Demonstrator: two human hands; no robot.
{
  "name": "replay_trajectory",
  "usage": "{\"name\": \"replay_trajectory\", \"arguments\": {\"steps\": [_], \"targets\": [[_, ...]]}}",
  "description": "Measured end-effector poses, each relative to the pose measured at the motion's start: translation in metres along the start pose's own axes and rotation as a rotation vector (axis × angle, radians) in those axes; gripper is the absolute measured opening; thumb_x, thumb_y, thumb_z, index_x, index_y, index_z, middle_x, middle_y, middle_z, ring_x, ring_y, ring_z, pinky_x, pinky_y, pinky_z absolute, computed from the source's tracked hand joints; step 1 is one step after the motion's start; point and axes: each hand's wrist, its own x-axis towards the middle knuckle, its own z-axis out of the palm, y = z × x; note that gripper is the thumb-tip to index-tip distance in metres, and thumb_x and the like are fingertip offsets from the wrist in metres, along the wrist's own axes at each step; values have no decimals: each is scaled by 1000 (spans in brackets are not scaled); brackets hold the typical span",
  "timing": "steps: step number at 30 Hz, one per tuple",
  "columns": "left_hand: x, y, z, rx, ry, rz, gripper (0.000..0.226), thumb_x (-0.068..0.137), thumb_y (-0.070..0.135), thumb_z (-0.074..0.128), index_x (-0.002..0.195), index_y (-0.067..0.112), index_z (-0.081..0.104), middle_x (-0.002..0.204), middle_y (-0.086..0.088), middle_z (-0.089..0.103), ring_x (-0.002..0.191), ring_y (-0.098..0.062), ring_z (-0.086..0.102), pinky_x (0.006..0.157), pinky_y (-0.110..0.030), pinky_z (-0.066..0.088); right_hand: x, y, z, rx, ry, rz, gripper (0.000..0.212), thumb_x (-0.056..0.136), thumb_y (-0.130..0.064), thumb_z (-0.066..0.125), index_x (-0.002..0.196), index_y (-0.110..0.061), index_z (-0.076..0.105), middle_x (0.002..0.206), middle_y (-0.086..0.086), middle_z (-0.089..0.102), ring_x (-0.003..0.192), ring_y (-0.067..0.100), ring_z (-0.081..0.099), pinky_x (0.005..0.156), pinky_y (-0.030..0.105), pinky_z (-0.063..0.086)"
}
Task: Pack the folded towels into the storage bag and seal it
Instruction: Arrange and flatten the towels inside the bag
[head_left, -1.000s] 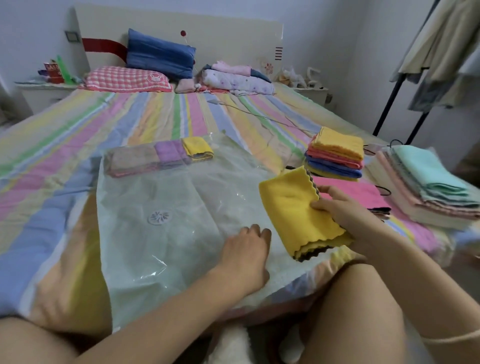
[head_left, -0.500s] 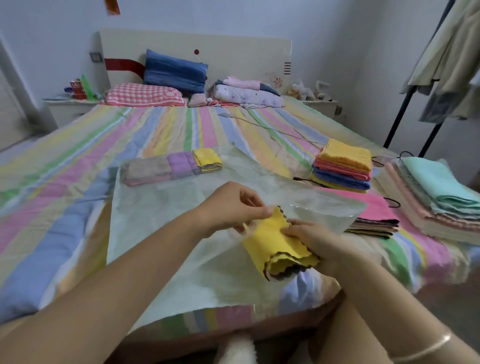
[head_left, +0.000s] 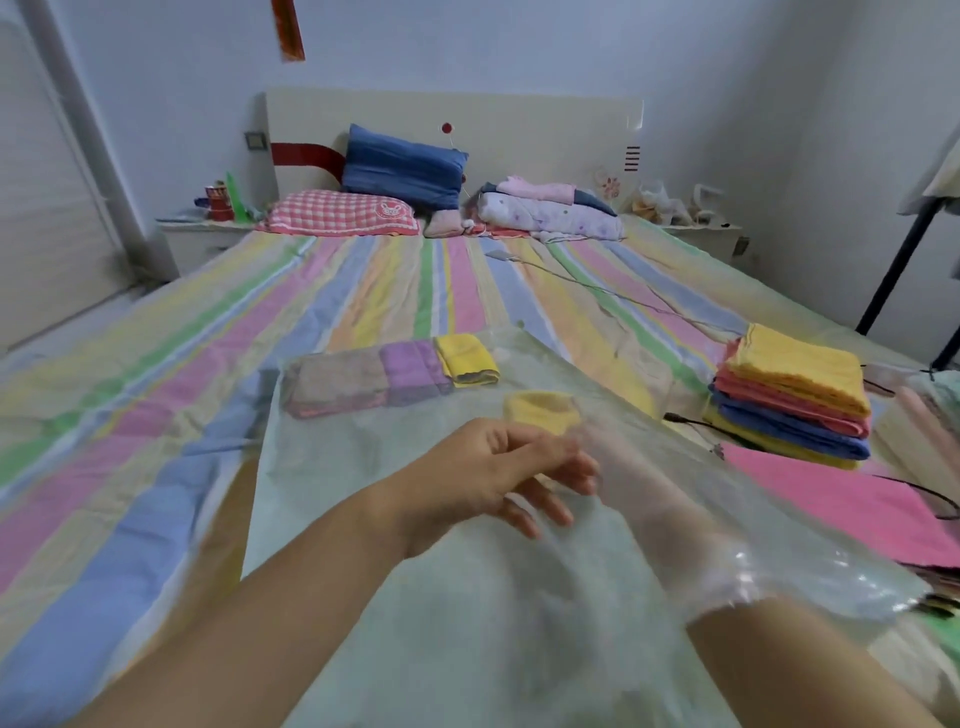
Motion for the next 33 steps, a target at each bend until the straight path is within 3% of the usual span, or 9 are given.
{"name": "replay_trajectory", "arguments": {"steps": [1,5,8,10,14,17,24,28,33], "targets": [[10,-8,-11,20,106,-1,25,93,31,57,100,11,72,99,-3,74,75,-12,67,64,-24,52,28,16,1,-6,6,34,7,66,-7,57,71,-12,57,63,5,53,52,16,51,44,24,36],[54,-53,-61,161,467,-10,15,93,12,59,93,19,72,97,-2,73,82,-8,66,74,-23,51,97,37,6,11,-1,99,60,40,-24,60,98,-7,61,82,12,53,74,26,52,62,37,38],[84,-83,-93,339,599,2,17,89,12,63,87,27,71,90,11,72,83,-1,64,81,-22,49,81,-2,24,69,52,128,29,65,-13,58,94,-11,60,87,14,56,79,27,55,63,37,41],[104,-91,-106,433,614,11,15,89,12,63,90,26,70,89,18,69,78,7,61,82,-22,47,101,-4,31,139,76,142,22,75,-9,57,96,-15,60,94,16,58,84,29,56,63,36,44],[152,-95,-125,608,566,64,14,89,17,63,99,26,68,100,19,68,98,2,61,88,-15,44,154,4,39,38,111,81,57,70,-32,64,126,-20,56,119,12,62,105,31,60,86,40,50],[185,-95,-128,696,491,87,19,89,22,62,106,30,64,108,18,65,107,2,58,93,-16,41,177,10,32,-306,133,-64,47,87,-27,53,134,-25,50,126,9,59,113,28,56,90,33,44],[221,-105,-112,807,429,158,30,89,25,61,119,28,63,125,15,62,120,-1,51,92,-8,31,162,25,34,-1039,483,-501,56,84,-36,38,136,-19,50,133,10,55,123,33,49,102,40,34],[231,-105,-108,787,472,173,31,91,24,59,123,24,62,127,10,62,123,-5,51,98,-12,31,143,20,58,-1175,328,-630,68,74,-47,35,124,-10,61,130,16,58,130,41,45,106,50,36],[237,-114,-110,881,407,40,61,92,49,53,146,25,38,154,9,35,143,-5,26,117,-23,20,162,21,63,-1316,107,-431,74,83,-53,42,150,-30,24,155,9,29,144,37,19,110,58,23]]}}
